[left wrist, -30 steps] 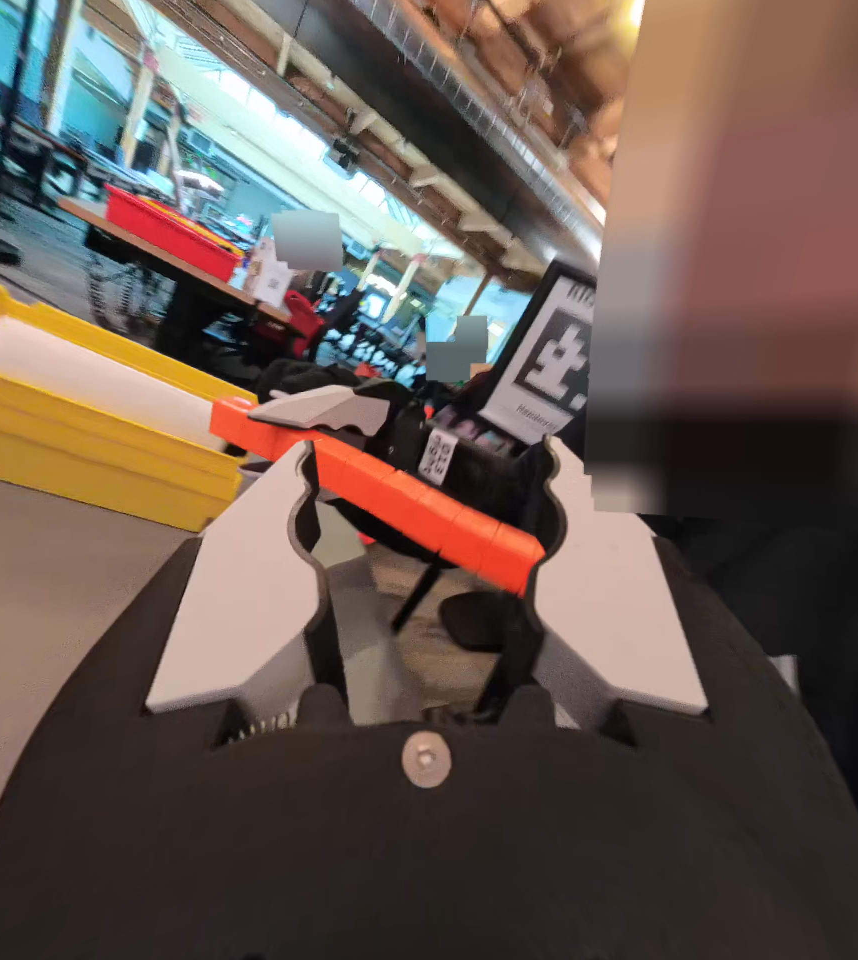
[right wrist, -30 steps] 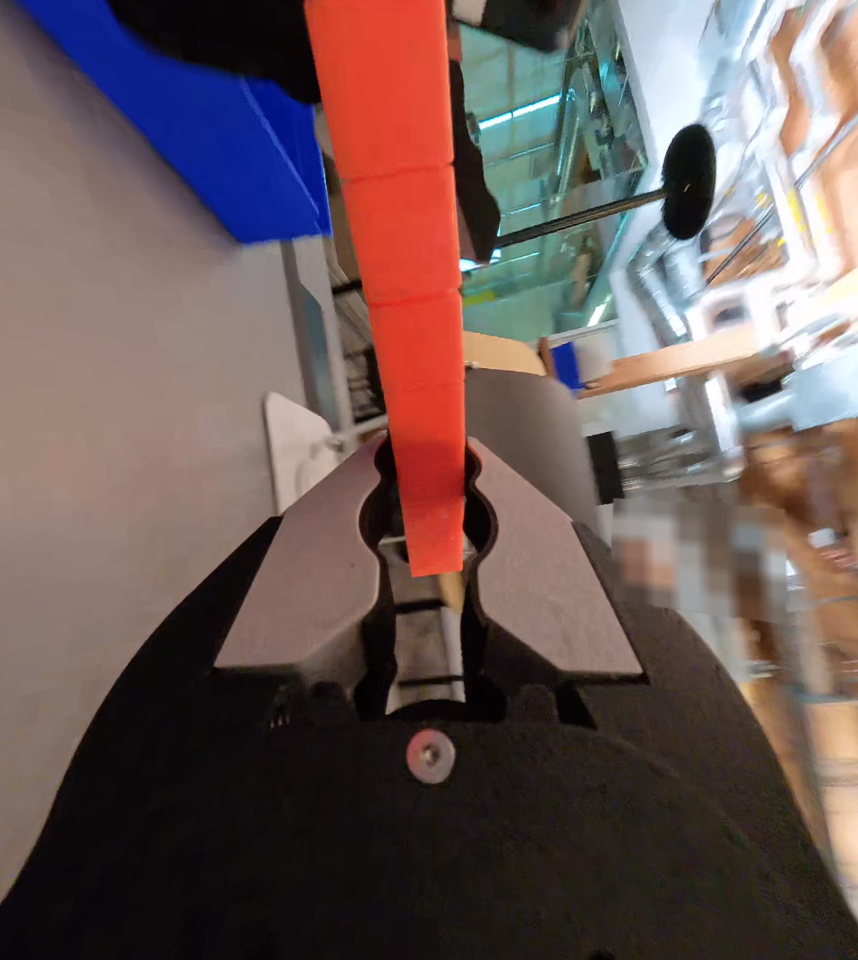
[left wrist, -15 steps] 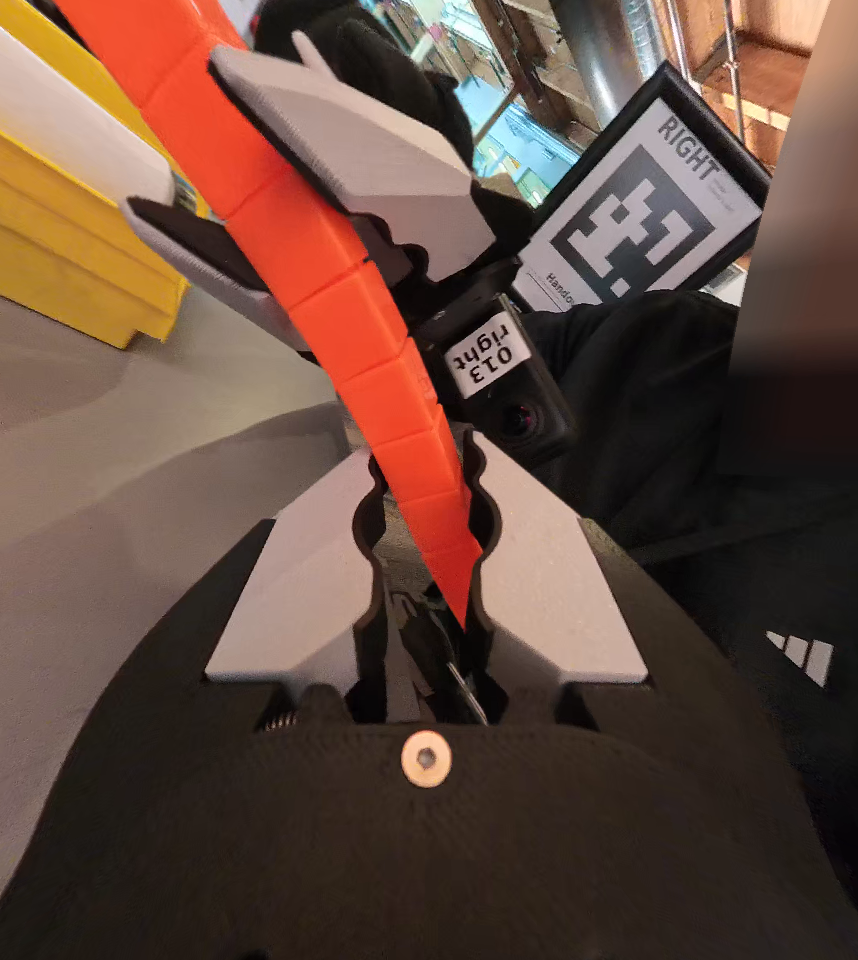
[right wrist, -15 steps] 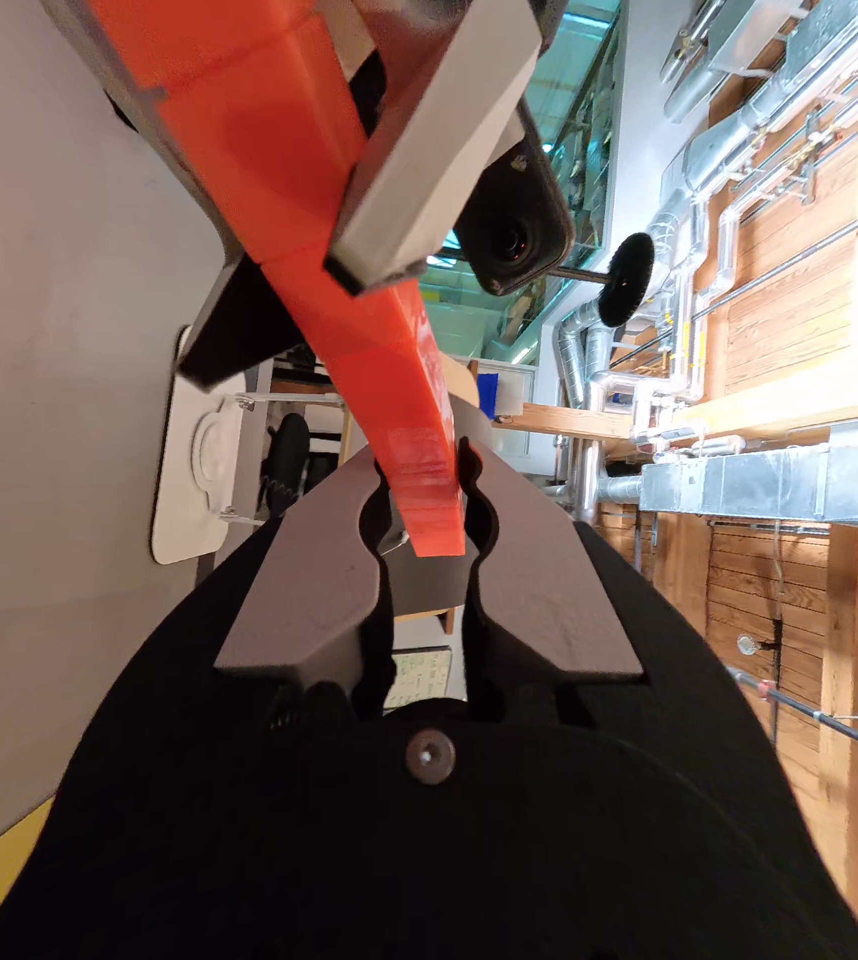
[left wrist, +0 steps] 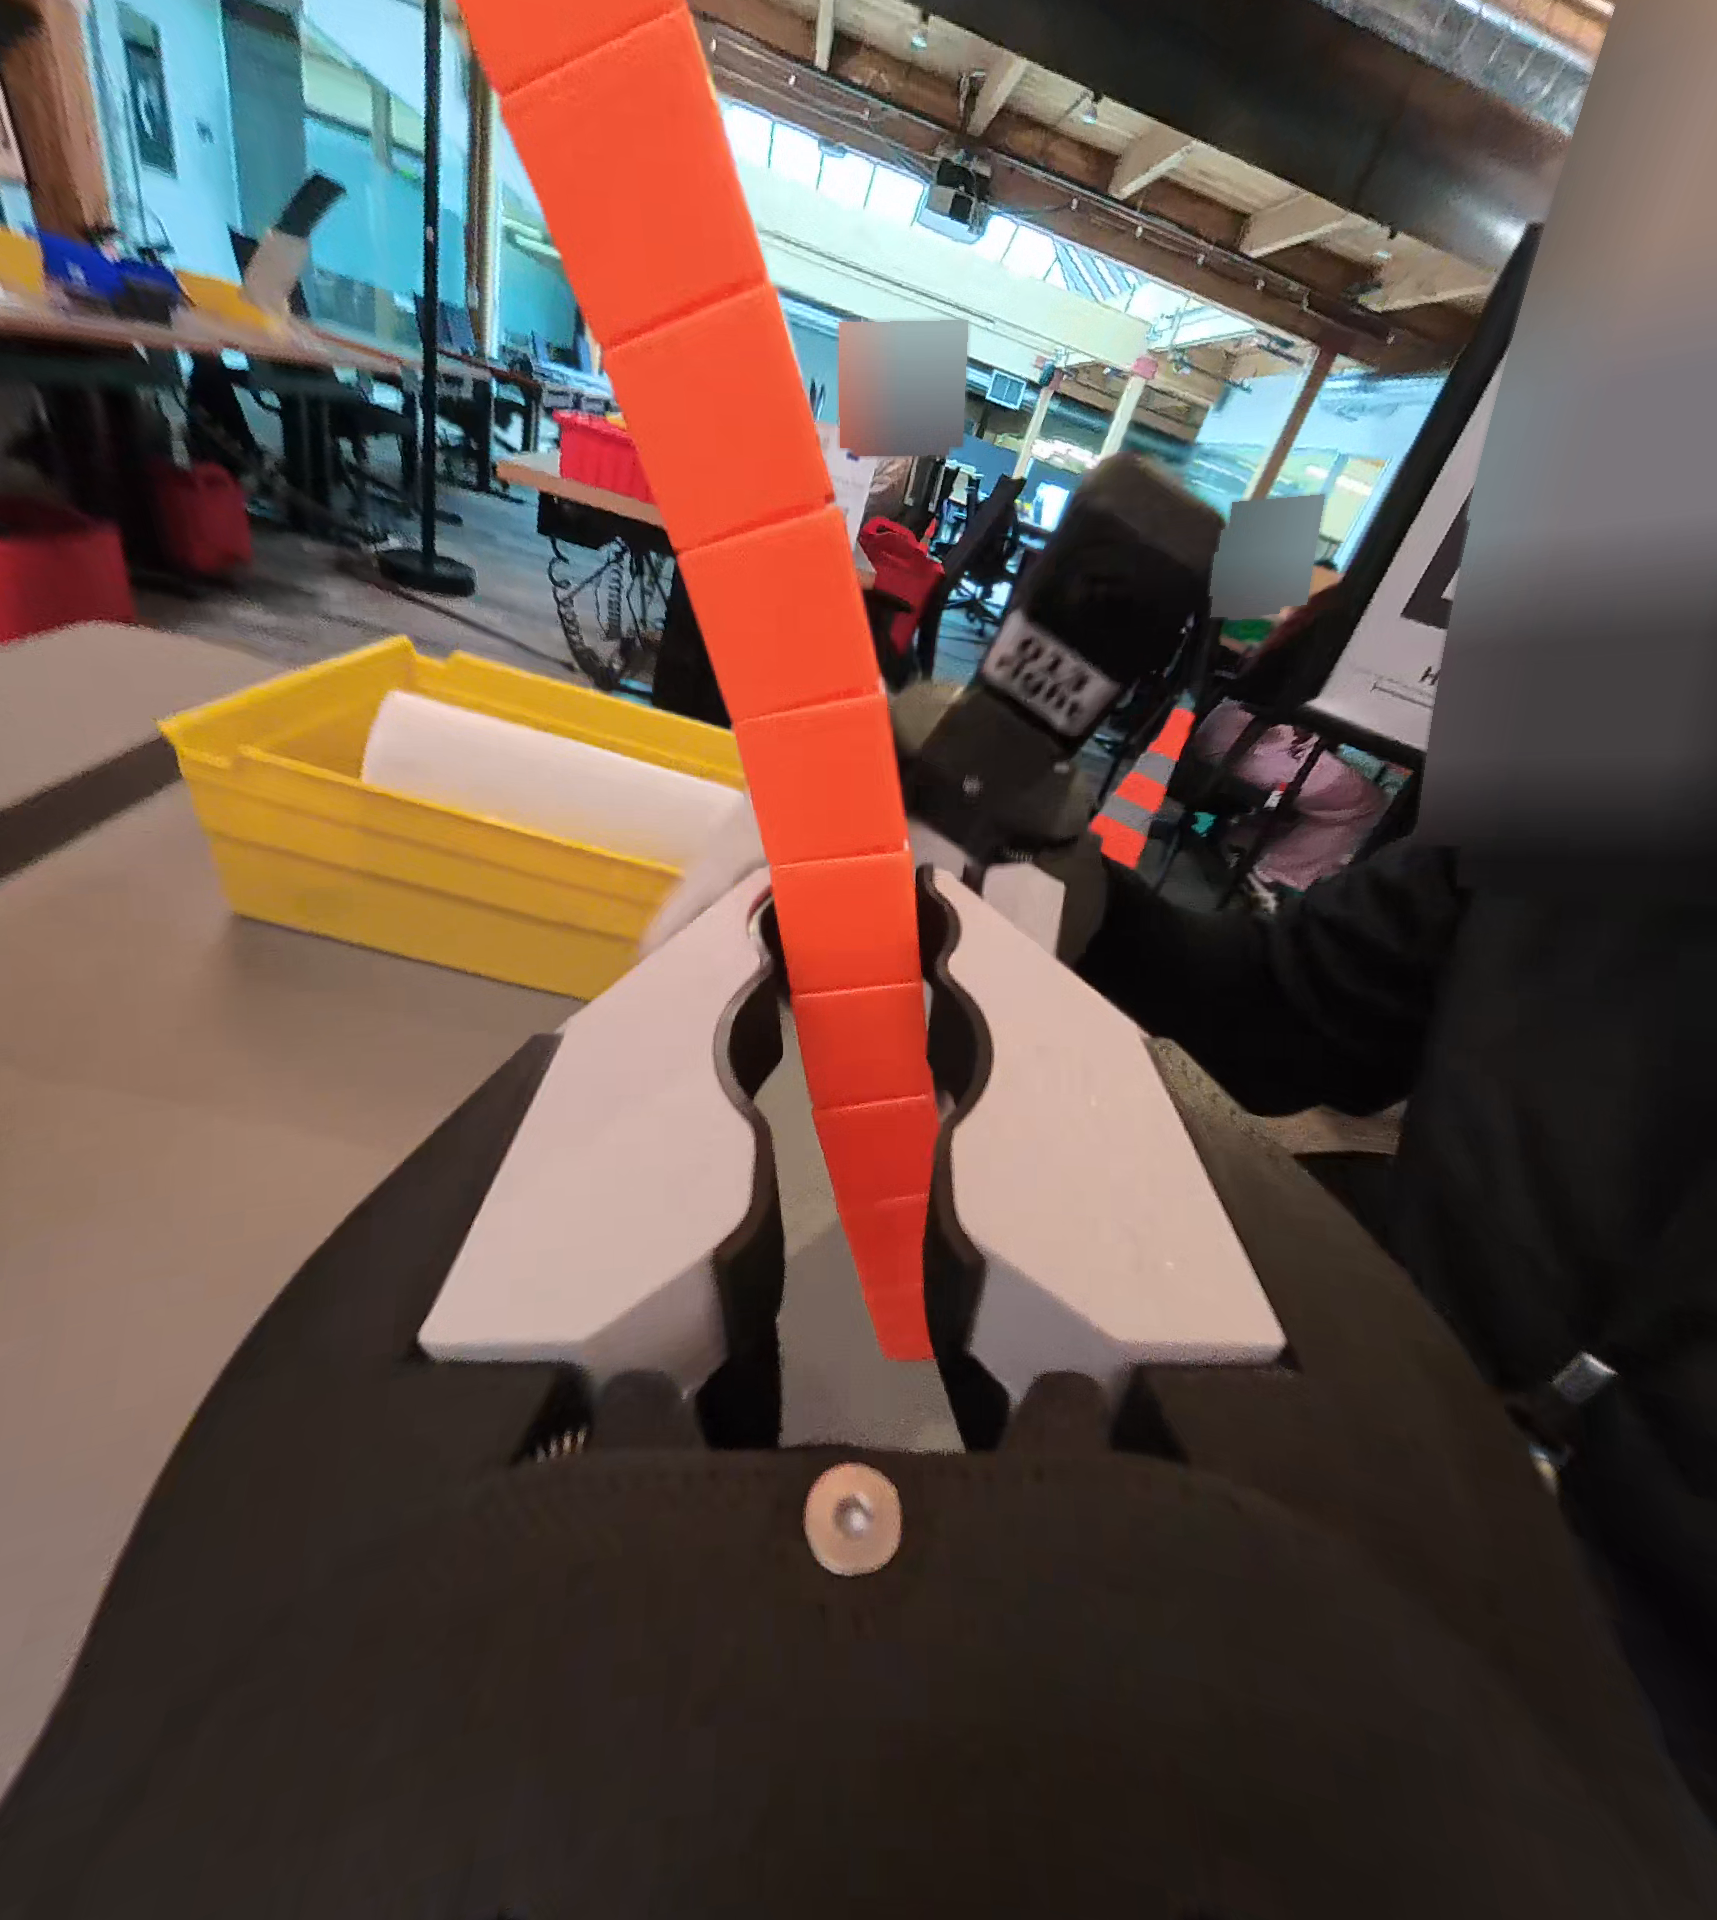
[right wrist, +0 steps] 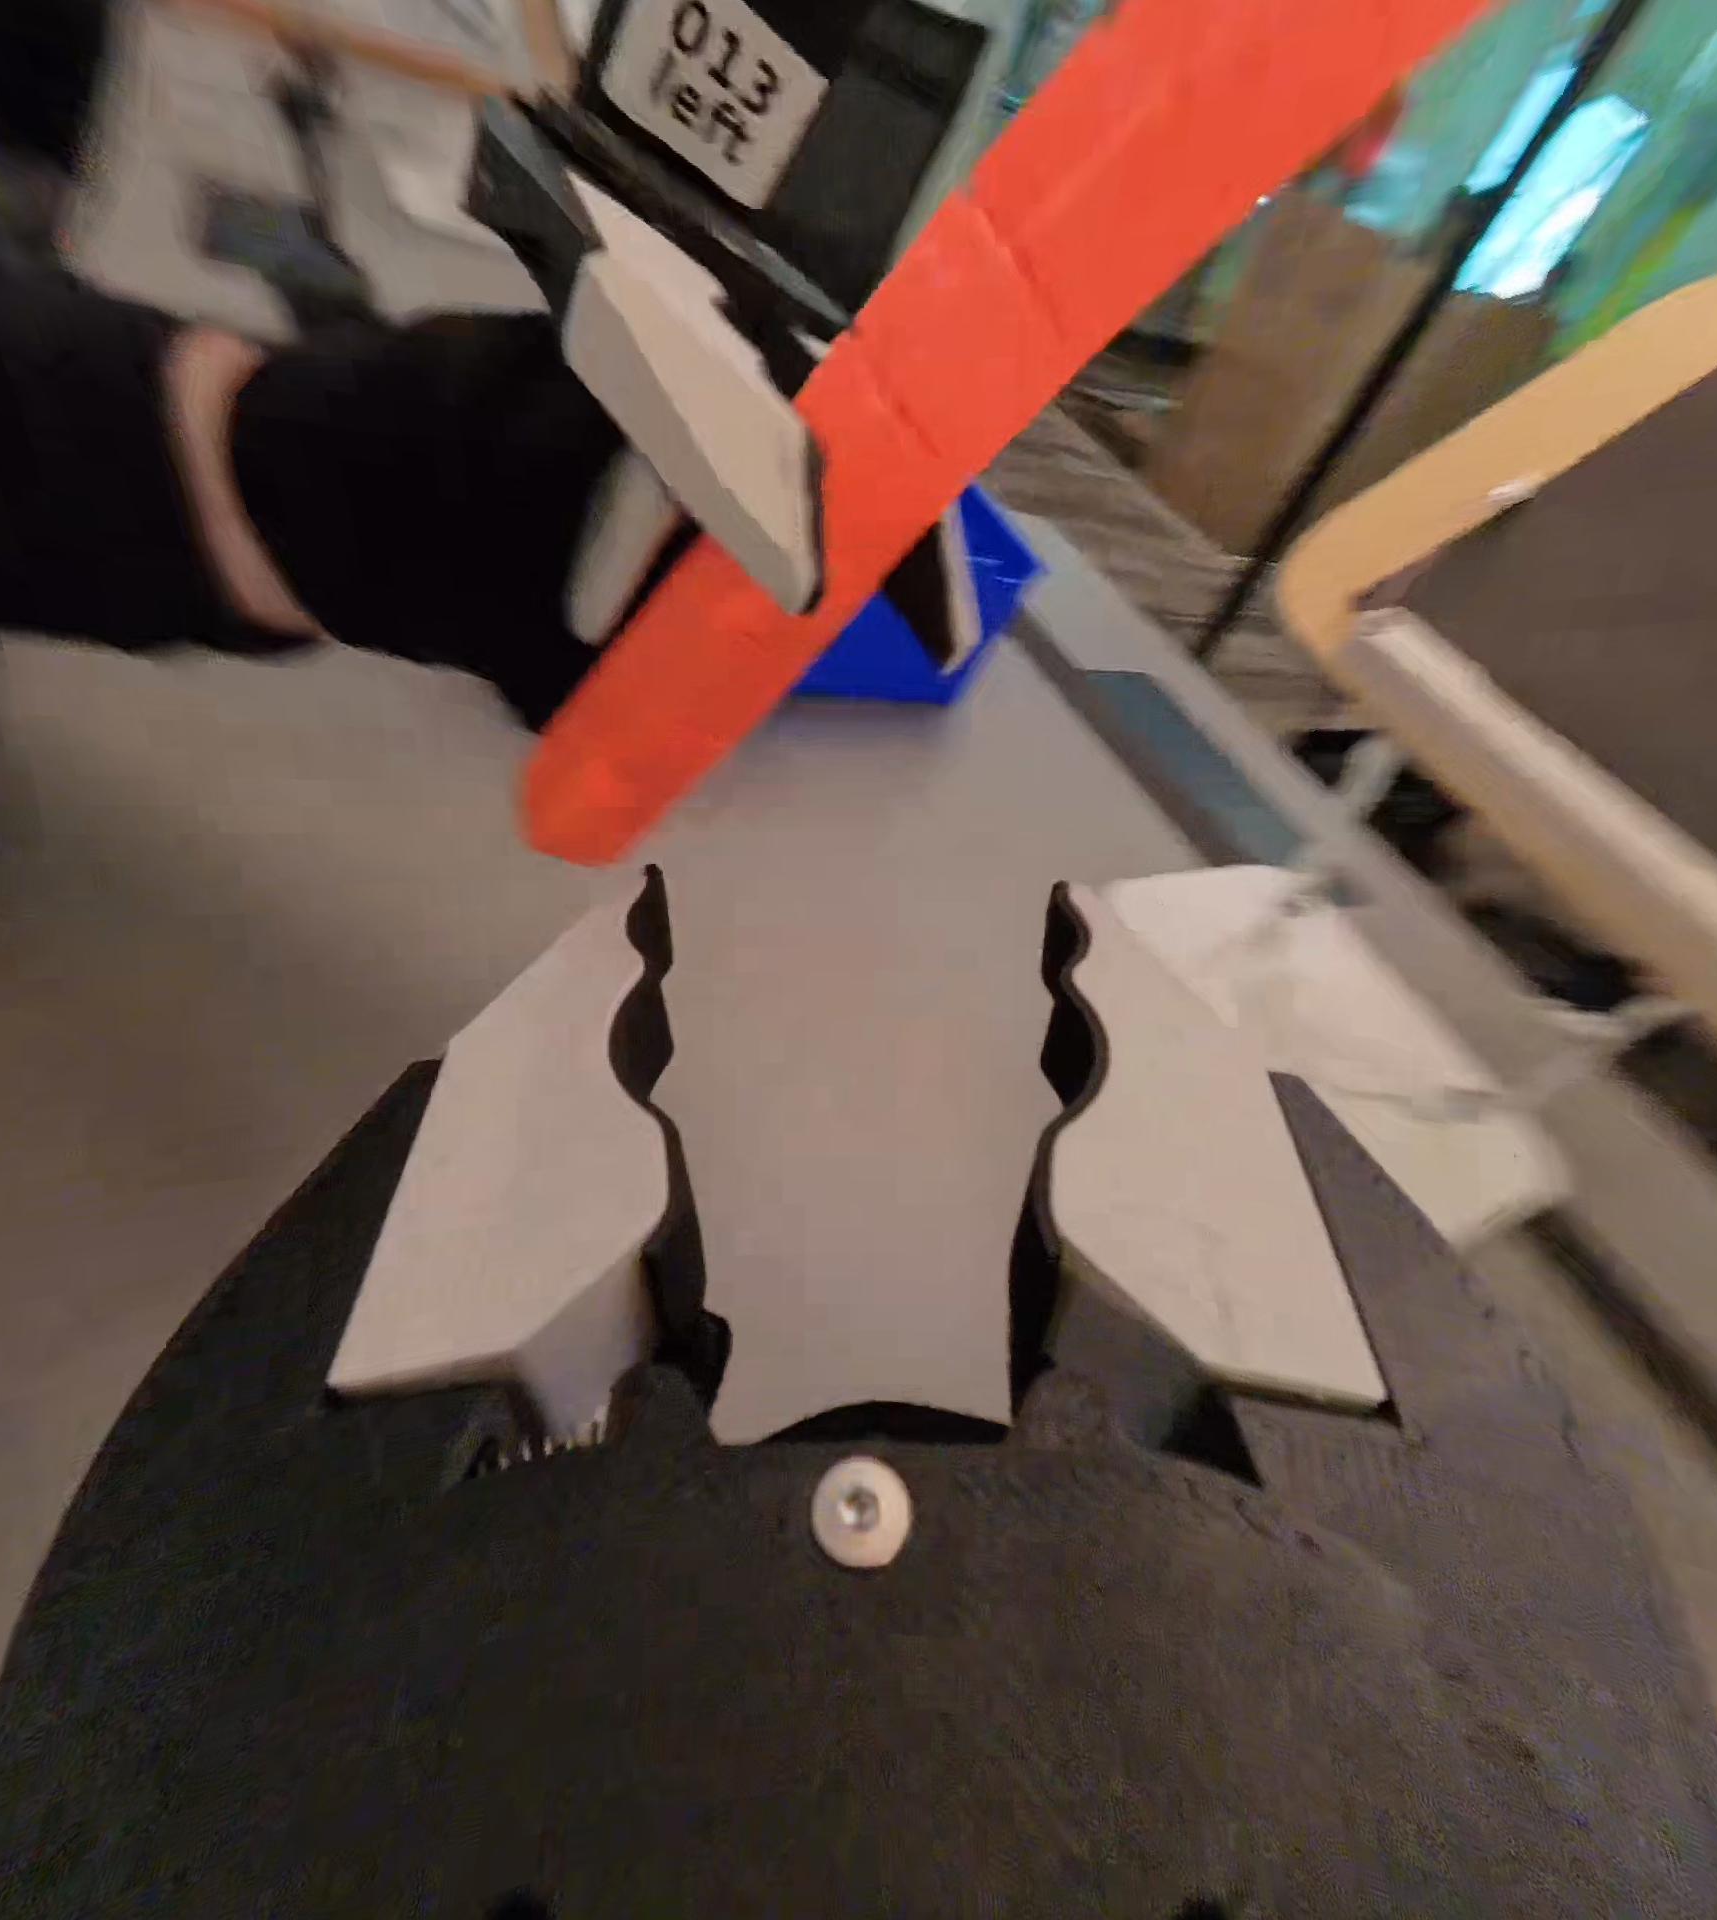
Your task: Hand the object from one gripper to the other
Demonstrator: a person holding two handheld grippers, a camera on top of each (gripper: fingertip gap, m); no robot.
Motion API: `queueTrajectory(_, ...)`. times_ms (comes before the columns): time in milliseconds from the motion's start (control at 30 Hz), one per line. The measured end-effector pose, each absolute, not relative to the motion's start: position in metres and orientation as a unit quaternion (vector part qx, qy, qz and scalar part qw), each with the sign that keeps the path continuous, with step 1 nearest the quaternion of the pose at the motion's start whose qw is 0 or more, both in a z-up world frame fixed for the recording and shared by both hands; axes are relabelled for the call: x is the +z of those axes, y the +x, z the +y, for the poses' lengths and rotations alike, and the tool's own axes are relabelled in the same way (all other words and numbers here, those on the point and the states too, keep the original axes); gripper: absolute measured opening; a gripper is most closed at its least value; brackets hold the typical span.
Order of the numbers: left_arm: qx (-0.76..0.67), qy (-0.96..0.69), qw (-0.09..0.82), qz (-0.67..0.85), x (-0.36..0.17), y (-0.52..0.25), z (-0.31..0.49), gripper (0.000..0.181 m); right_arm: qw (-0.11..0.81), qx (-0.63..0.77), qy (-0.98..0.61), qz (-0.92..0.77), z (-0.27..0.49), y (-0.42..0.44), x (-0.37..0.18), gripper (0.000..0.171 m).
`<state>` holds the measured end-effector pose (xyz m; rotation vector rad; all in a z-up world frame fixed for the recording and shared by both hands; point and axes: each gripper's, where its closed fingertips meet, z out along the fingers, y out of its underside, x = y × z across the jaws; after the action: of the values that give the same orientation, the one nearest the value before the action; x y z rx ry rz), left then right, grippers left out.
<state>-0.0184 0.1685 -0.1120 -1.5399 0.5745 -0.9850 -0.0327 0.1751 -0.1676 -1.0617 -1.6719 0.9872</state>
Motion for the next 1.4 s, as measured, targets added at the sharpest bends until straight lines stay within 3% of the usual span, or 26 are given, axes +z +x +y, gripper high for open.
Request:
queueTrajectory(67, -0.404, -0.647, 0.592, 0.260, -0.104, -0.014, 0.168, 0.021, 0.382, 0.473, -0.427, -0.669, 0.149, -0.034, -0.175, 0.068)
queueTrajectory(200, -0.382, -0.630, 0.614, 0.282, -0.094, -0.004, 0.168, 0.021, 0.351, 0.536, -0.423, -0.641, 0.127, -0.043, -0.176, 0.064)
queueTrajectory(333, -0.364, -0.627, 0.618, 0.305, -0.095, 0.007, 0.166, 0.021, 0.326, 0.613, -0.406, -0.595, 0.119, -0.042, -0.160, 0.024)
queueTrajectory(433, -0.359, -0.626, 0.619, 0.310, -0.094, 0.009, 0.166, 0.021, 0.323, 0.628, -0.404, -0.581, 0.122, -0.040, -0.159, 0.020)
queueTrajectory(533, -0.354, -0.637, 0.618, 0.295, -0.097, 0.004, 0.171, 0.021, 0.351, 0.611, -0.420, -0.572, 0.132, -0.042, -0.161, 0.020)
queueTrajectory(633, -0.333, -0.654, 0.632, 0.250, -0.100, -0.009, 0.183, 0.046, 0.415, 0.561, -0.455, -0.553, 0.156, -0.046, -0.161, 0.020)
queueTrajectory(767, -0.324, -0.669, 0.628, 0.232, -0.111, -0.005, 0.188, 0.059, 0.491, 0.488, -0.492, -0.528, 0.180, -0.050, -0.164, 0.020)
queueTrajectory(867, -0.303, -0.678, 0.628, 0.235, -0.116, -0.002, 0.191, 0.049, 0.503, 0.478, -0.491, -0.527, 0.174, -0.054, -0.168, 0.020)
queueTrajectory(933, -0.297, -0.679, 0.630, 0.232, -0.116, -0.004, 0.191, 0.031, 0.507, 0.479, -0.489, -0.524, 0.169, -0.054, -0.167, 0.020)
queueTrajectory(1067, -0.304, -0.679, 0.625, 0.237, -0.116, -0.005, 0.190, 0.027, 0.502, 0.483, -0.486, -0.528, 0.166, -0.055, -0.167, 0.020)
queueTrajectory(1100, -0.311, -0.678, 0.621, 0.240, -0.116, -0.004, 0.188, 0.027, 0.498, 0.485, -0.485, -0.530, 0.165, -0.055, -0.167, 0.023)
queueTrajectory(1167, -0.309, -0.677, 0.623, 0.240, -0.113, -0.007, 0.188, 0.027, 0.491, 0.488, -0.481, -0.538, 0.163, -0.052, -0.169, 0.059)
queueTrajectory(1400, -0.317, -0.679, 0.589, 0.304, -0.123, -0.001, 0.180, 0.027, 0.521, 0.556, -0.421, -0.492, 0.171, -0.011, -0.126, 0.063)
